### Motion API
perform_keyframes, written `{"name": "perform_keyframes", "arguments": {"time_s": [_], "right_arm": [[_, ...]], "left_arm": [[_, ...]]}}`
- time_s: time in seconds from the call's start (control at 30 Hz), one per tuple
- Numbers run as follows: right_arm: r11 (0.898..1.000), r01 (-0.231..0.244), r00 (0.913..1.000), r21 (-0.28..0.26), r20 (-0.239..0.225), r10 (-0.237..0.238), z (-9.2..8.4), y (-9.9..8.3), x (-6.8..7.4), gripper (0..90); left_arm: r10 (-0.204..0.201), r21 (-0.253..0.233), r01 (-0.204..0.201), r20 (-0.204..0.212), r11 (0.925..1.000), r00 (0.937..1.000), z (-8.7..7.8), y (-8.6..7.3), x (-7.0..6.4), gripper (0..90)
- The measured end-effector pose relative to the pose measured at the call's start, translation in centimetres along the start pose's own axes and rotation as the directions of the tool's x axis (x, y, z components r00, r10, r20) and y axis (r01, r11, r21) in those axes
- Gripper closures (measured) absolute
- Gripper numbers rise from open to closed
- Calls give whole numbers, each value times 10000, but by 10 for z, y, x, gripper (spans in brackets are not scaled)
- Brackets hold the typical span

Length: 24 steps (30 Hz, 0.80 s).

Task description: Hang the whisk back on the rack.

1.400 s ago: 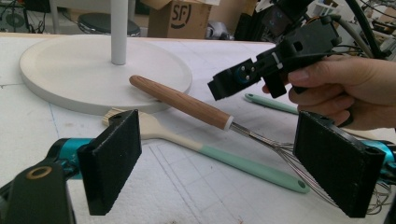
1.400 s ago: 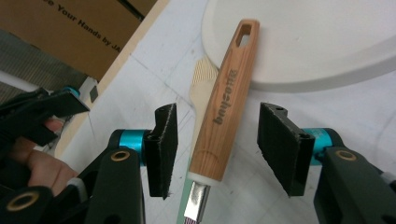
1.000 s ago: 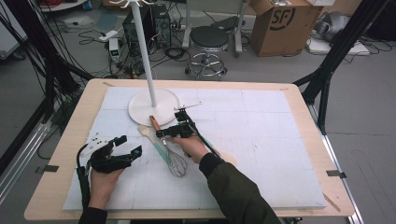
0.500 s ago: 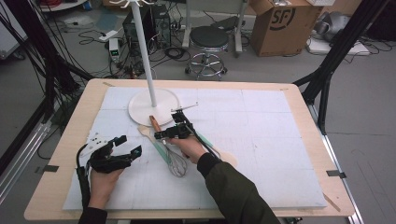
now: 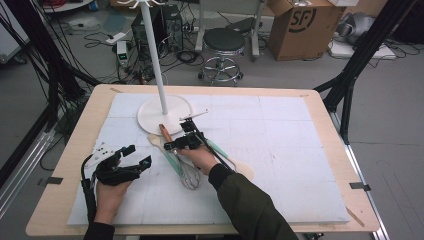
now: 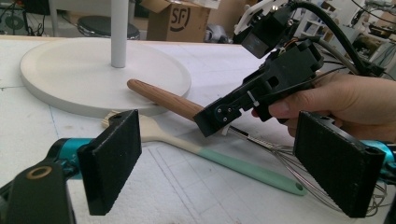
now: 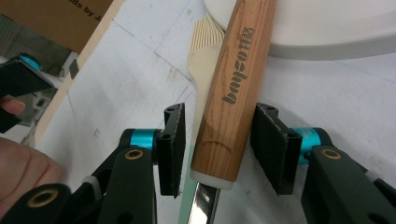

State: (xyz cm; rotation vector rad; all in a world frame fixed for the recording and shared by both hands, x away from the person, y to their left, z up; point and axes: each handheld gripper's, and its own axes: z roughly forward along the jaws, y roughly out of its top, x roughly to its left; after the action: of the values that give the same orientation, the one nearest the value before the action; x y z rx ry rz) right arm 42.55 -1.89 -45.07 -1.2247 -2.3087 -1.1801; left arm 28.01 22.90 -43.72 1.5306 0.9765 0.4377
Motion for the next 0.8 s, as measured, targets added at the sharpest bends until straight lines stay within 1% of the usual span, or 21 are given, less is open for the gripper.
{"name": "perform_keyframes", "arguments": {"time_s": [0.03, 0.07, 0.1, 0.13, 0.17, 0.2, 0.27, 0.4, 0.43, 0.47, 0.53, 0.67, 0.73, 0.77, 0.8], "right_arm": [[10000, 71, 9999, -13, 72, -71, 0, 0, 1, 565], [9997, 251, 9992, 30, 303, -251, 0, 0, 2, 597], [9997, 251, 9992, 30, 303, -251, 0, 0, 2, 597], [9992, 390, 9981, 52, 477, -392, 1, -1, 5, 601], [9992, 390, 9981, 52, 477, -392, 1, -1, 5, 601], [9990, 452, 9973, 61, 581, -455, 1, -1, 6, 604], [9992, 394, 9971, 80, 644, -399, 1, 0, 7, 613], [9999, 118, 9988, 65, 483, -121, 0, 1, 3, 634], [9999, -1, 9993, 167, 364, -5, -1, 1, 2, 641], [9999, -1, 9993, 167, 364, -5, -1, 1, 2, 641], [9994, 61, 9994, 351, 341, -73, -2, 2, 1, 649], [9987, -25, 9997, 505, 254, 12, -5, 3, 0, 662], [9989, -35, 9997, 474, 243, 23, -6, 3, 0, 667], [9989, 86, 9998, 466, 196, -95, -8, 4, 1, 674], [9989, 86, 9998, 466, 196, -95, -8, 4, 1, 674]], "left_arm": [[8, 5, -8, -11, 10000, 10000, 0, 0, 0, 159], [12, 3, -12, -14, 10000, 10000, 0, 0, 0, 159], [-5, 6, 5, -6, 10000, 10000, 0, 0, 0, 159], [23, 2, -23, 7, 10000, 10000, 0, 0, 0, 159], [35, 10, -35, 1, 10000, 10000, 0, 0, 0, 159], [35, 30, -35, 21, 10000, 10000, 0, 0, 0, 159], [27, 35, -27, 19, 10000, 10000, 0, 0, 0, 159], [14, 13, -14, 15, 10000, 10000, 0, 0, 0, 159], [-4, -7, 4, 10, 10000, 10000, 0, 0, 0, 159], [-31, -6, 31, 19, 10000, 10000, 0, 0, 0, 159], [-25, -18, 25, 1, 10000, 10000, 0, 0, 0, 159], [-3, 11, 3, -6, 10000, 10000, 0, 0, 0, 159], [20, 16, -20, -25, 10000, 10000, 0, 0, 0, 159], [12, 20, -12, -27, 10000, 10000, 0, 0, 0, 159], [27, 32, -26, -24, 10000, 10000, 0, 0, 0, 159]]}}
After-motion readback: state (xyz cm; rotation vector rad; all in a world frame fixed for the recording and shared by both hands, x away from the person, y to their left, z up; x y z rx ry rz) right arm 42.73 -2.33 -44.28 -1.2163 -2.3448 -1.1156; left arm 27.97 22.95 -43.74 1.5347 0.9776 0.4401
